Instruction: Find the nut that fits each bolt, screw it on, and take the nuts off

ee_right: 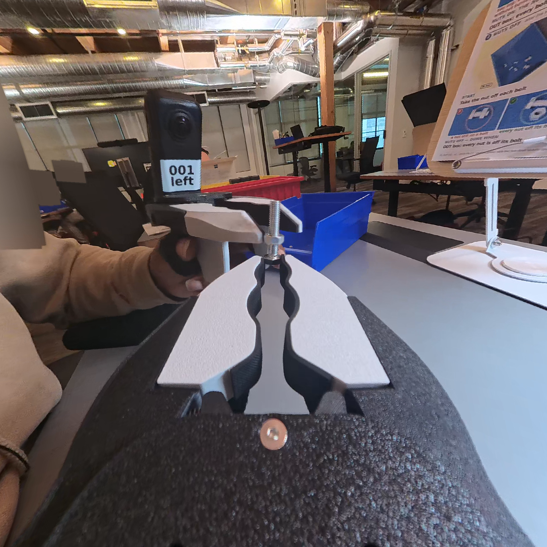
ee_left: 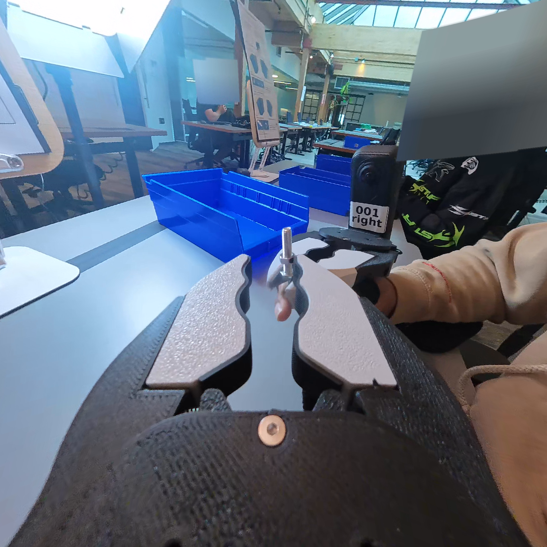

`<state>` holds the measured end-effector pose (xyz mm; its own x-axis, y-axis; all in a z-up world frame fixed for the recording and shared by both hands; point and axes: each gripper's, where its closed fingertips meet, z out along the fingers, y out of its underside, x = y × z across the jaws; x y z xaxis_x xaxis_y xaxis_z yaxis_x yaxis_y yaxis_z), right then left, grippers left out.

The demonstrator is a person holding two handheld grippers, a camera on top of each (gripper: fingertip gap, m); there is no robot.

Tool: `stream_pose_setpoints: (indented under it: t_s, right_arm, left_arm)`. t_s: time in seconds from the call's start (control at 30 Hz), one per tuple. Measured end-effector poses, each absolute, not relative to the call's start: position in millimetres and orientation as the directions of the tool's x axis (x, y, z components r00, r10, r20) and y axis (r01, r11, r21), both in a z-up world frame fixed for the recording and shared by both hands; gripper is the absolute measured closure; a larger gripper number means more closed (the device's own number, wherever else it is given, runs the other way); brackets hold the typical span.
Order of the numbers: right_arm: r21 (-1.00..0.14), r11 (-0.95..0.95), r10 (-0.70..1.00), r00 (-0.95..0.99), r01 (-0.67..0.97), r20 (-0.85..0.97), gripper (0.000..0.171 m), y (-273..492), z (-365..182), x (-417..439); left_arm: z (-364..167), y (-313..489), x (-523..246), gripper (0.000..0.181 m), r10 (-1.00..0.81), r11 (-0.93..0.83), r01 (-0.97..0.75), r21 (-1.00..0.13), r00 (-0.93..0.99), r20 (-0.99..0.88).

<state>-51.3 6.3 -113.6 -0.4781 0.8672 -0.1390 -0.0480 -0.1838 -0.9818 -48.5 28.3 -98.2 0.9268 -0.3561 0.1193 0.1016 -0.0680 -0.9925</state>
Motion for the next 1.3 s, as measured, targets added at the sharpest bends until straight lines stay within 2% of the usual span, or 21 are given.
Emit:
stream_pose_setpoints:
  t_s: [0.03, 0.07, 0.3, 0.33, 0.4, 0.43, 0.63, 0.7, 0.73, 0.83, 0.93, 1.03, 1.17, 1.3]
  right_arm:
    - [-0.980, -0.193, 0.866, -0.479, -0.052, -0.145, 0.162, 8, -113, -51]
    - [-0.978, -0.201, 0.865, -0.478, -0.056, -0.150, 0.162, 10, -111, -50]
    - [-0.982, -0.185, 0.866, -0.479, -0.043, -0.142, 0.162, 6, -114, -52]
    - [-0.982, -0.183, 0.868, -0.476, -0.043, -0.141, 0.162, 6, -114, -52]
    - [-0.979, -0.196, 0.868, -0.473, -0.048, -0.150, 0.162, 10, -112, -52]
    - [-0.979, -0.196, 0.870, -0.470, -0.052, -0.149, 0.162, 12, -111, -51]
    - [-0.985, -0.170, 0.873, -0.469, -0.036, -0.134, 0.161, 8, -115, -54]
    - [-0.985, -0.166, 0.875, -0.466, -0.038, -0.130, 0.162, 9, -115, -53]
    - [-0.984, -0.173, 0.875, -0.465, -0.042, -0.134, 0.162, 10, -114, -53]
    - [-0.984, -0.174, 0.881, -0.453, -0.043, -0.136, 0.162, 15, -112, -53]
    - [-0.986, -0.167, 0.890, -0.433, -0.022, -0.141, 0.162, 20, -115, -56]
    - [-0.989, -0.148, 0.917, -0.376, -0.009, -0.134, 0.162, 39, -111, -56]
    - [-0.996, -0.082, 0.973, -0.214, 0.024, -0.086, 0.161, 98, -99, -50]
    - [-0.989, -0.035, 0.999, 0.012, 0.144, -0.033, 0.161, 187, -83, -31]
  left_arm:
    - [-98, 29, -55, 0.170, -0.327, -0.070, 0.114, -0.991, 0.936, 0.131]
    - [-96, 28, -60, 0.171, -0.312, -0.050, 0.117, -0.992, 0.942, 0.126]
    - [-100, 29, -46, 0.152, -0.361, -0.067, 0.093, -0.993, 0.926, 0.111]
    - [-99, 29, -48, 0.153, -0.355, -0.064, 0.090, -0.994, 0.929, 0.107]
    - [-97, 29, -59, 0.170, -0.309, -0.052, 0.103, -0.993, 0.944, 0.114]
    - [-96, 28, -64, 0.171, -0.298, -0.045, 0.115, -0.992, 0.947, 0.123]
    - [-96, 27, -47, 0.153, -0.365, -0.050, 0.101, -0.994, 0.924, 0.112]
    - [-97, 28, -51, 0.159, -0.343, -0.051, 0.092, -0.994, 0.934, 0.104]
    - [-96, 28, -59, 0.169, -0.311, -0.049, 0.100, -0.994, 0.944, 0.110]
    - [-94, 27, -65, 0.165, -0.313, -0.047, 0.141, -0.989, 0.938, 0.149]
    - [-94, 26, -65, 0.164, -0.299, -0.036, 0.108, -0.993, 0.947, 0.114]
    - [-93, 22, -73, 0.181, -0.278, -0.019, 0.107, -0.994, 0.954, 0.108]
    - [-97, 19, -90, 0.181, -0.219, 0.001, 0.078, -0.997, 0.973, 0.076]
    - [-99, 19, -101, 0.181, -0.189, -0.005, 0.077, -0.997, 0.979, 0.076]
